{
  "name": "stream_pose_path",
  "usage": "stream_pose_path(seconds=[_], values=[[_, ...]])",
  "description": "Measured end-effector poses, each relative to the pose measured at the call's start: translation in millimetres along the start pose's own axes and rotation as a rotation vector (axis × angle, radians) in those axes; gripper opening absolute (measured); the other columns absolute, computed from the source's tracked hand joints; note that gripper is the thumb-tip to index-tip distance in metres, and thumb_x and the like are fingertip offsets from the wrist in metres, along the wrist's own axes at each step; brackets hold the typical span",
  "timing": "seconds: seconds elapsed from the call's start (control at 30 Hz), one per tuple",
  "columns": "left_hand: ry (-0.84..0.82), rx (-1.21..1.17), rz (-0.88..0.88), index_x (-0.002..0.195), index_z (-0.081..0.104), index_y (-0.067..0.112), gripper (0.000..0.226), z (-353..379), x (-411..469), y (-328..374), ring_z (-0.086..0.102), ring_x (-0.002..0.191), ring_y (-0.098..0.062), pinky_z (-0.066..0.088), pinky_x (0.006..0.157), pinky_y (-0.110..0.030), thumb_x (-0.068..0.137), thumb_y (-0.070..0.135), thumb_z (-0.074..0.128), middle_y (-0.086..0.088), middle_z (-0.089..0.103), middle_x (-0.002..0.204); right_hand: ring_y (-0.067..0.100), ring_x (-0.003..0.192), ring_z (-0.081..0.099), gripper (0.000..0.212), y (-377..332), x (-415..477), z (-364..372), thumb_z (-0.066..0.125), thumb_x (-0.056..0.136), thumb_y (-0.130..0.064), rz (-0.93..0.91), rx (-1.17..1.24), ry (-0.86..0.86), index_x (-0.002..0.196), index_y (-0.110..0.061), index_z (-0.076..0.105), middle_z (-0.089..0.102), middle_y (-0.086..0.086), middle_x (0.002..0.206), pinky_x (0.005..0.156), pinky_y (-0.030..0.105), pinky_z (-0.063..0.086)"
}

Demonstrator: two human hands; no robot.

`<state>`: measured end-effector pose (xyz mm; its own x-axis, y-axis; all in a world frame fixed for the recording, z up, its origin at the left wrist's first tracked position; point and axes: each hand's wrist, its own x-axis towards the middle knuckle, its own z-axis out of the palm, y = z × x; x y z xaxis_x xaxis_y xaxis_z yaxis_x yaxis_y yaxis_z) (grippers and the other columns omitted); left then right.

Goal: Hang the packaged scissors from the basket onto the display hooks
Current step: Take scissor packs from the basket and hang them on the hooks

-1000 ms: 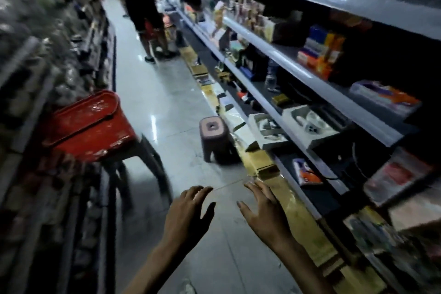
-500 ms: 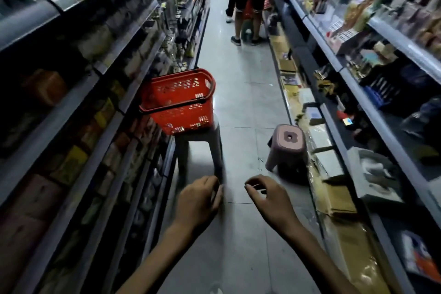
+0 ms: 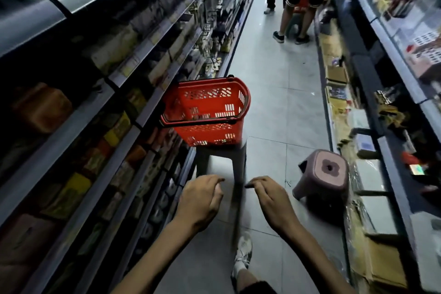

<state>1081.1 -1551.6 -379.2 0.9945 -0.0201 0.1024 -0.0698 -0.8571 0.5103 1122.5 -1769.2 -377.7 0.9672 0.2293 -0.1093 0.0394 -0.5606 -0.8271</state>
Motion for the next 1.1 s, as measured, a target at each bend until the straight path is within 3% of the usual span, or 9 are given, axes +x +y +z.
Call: stream_pose_path(seconds=[0.1,0.27,0.5,0.67,0.9,1.1], values=[[-0.022,0.019,-0.065,0.128,0.069,0.020,0.057,1.6,43.5,-4.9,0.062,0.121,-0.019,0.047,0.099,-0.039,0.092,0.039,0.029,0.003,0.069,0.130,0.001,0.104,0.061,0.030,6.3,56.1,-13.4,0.044,0.104,-0.019,-0.015,-0.073,-0.084,0.110,-0.022,0.074,0.067,-0.010,0.114,0.086,0.009,0.041],[-0.023,0.027,-0.225,0.137,0.065,0.022,0.064,12.4,107.9,-25.7,0.056,0.134,-0.017,0.045,0.108,-0.041,0.087,0.042,0.030,0.004,0.063,0.142,0.004,0.109,0.062,0.030,11.5,144.8,-33.1,0.053,0.098,-0.017,-0.080,-0.135,-0.092,0.120,-0.027,0.070,0.067,-0.012,0.120,0.090,0.019,0.044],[0.030,-0.068,-0.416,0.134,0.064,0.029,0.049,43.3,169.0,-42.1,0.059,0.127,-0.013,0.039,0.111,-0.036,0.095,0.048,0.042,0.011,0.065,0.134,0.008,0.102,0.066,0.026,21.0,231.8,-27.3,0.057,0.096,-0.016,-0.067,-0.176,-0.173,0.113,-0.028,0.073,0.072,-0.012,0.112,0.087,0.025,0.051],[0.038,-0.019,-0.421,0.132,0.067,0.022,0.053,69.2,225.0,-78.5,0.065,0.122,-0.020,0.053,0.101,-0.043,0.093,0.049,0.044,0.004,0.069,0.128,0.010,0.105,0.065,0.026,19.4,297.4,-8.6,0.056,0.098,-0.018,-0.070,-0.231,-0.274,0.119,-0.025,0.071,0.071,-0.009,0.115,0.090,0.030,0.052],[-0.231,0.224,-0.362,0.154,0.047,0.022,0.067,96.4,320.6,-151.1,0.051,0.137,-0.033,0.045,0.113,-0.051,0.095,0.054,0.044,-0.013,0.055,0.146,0.028,0.101,0.063,0.028,28.2,409.6,20.0,0.053,0.089,-0.025,-0.116,-0.579,-0.373,0.113,-0.021,0.067,0.068,0.001,0.110,0.080,0.042,0.053],[-0.438,0.268,-0.334,0.143,0.058,0.026,0.057,120.5,363.6,-188.0,0.054,0.131,-0.032,0.039,0.113,-0.055,0.099,0.058,0.041,-0.008,0.062,0.138,0.030,0.084,0.061,0.013,42.7,483.6,40.3,0.064,0.085,-0.021,-0.288,-0.719,-0.417,0.095,-0.014,0.067,0.065,0.004,0.090,0.072,0.039,0.049]])
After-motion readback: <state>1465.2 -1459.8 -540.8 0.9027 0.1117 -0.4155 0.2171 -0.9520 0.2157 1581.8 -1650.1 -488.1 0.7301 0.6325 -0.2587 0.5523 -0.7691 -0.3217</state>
